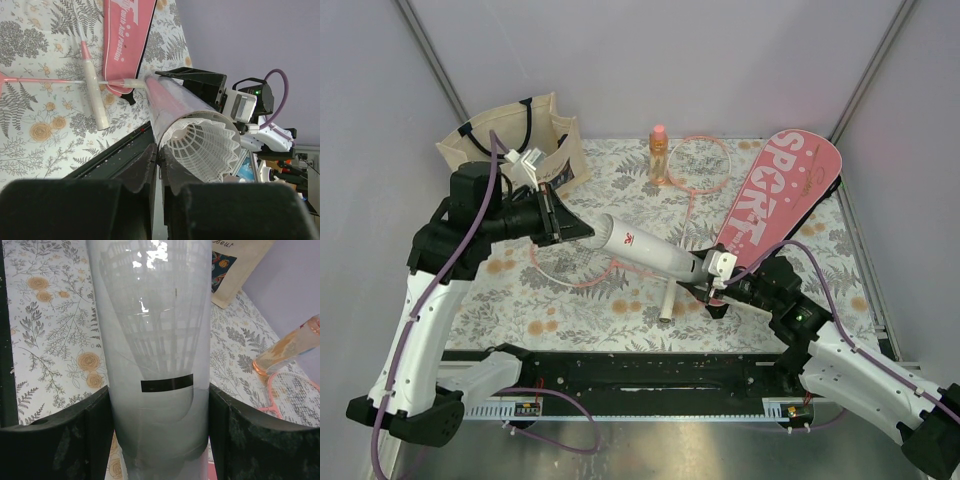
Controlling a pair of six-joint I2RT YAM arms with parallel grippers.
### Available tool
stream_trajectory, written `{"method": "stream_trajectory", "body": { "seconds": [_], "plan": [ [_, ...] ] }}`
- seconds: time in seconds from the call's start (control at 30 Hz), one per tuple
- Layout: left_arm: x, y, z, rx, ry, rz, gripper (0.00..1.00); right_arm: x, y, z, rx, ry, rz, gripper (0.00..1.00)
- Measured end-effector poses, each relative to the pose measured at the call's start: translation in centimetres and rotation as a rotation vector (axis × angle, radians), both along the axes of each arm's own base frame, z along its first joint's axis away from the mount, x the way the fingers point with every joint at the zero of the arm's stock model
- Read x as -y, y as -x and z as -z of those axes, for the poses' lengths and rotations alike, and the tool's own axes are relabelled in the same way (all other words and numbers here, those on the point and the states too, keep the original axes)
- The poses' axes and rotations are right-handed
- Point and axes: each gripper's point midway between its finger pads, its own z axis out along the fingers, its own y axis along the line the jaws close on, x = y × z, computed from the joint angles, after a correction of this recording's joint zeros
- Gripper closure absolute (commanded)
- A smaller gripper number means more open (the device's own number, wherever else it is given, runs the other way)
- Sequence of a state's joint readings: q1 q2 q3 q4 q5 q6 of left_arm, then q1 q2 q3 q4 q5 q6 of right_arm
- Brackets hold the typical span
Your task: Pack up the badminton gear
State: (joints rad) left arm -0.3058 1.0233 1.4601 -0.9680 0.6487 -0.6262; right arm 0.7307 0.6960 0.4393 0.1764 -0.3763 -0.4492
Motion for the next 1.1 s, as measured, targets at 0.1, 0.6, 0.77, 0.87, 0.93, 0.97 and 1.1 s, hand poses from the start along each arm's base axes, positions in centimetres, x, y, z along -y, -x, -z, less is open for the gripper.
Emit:
{"method": "stream_trajectory", "body": {
  "seconds": [0.1, 0.6, 0.77, 0.87, 0.93, 0.97, 1.1],
  "plan": [
    [0.1, 0.2, 0.1, 0.002, -0.006, 0.010, 0.74, -0.1, 0.2, 0.0, -0.002, 0.000, -0.011, 0.58],
    [-1.8, -0.6, 1.2, 0.058, -0.176, -0.028, 0.51, -0.2, 0.5, -0.2, 0.003, -0.006, -0.029, 0.58],
    [-1.9, -0.6, 1.2, 0.074, -0.186, -0.016, 0.48, -0.3, 0.6, -0.1, -0.001, -0.005, -0.034, 0.58],
    [-1.6, -0.6, 1.8, 0.075, -0.187, -0.001, 0.46, -0.4, 0.5, -0.2, -0.002, -0.009, -0.038, 0.58],
    [-1.1, -0.6, 2.7, 0.065, -0.184, 0.022, 0.46, -0.5, 0.5, -0.1, -0.006, -0.009, -0.038, 0.58],
    [-0.8, -0.5, 3.1, 0.057, -0.184, 0.033, 0.46, -0.5, 0.5, 0.0, -0.008, -0.009, -0.038, 0.58],
    [0.2, -0.2, 4.2, 0.039, -0.190, 0.077, 0.46, -0.6, 0.6, 0.0, -0.014, -0.012, -0.046, 0.58]
  ]
}}
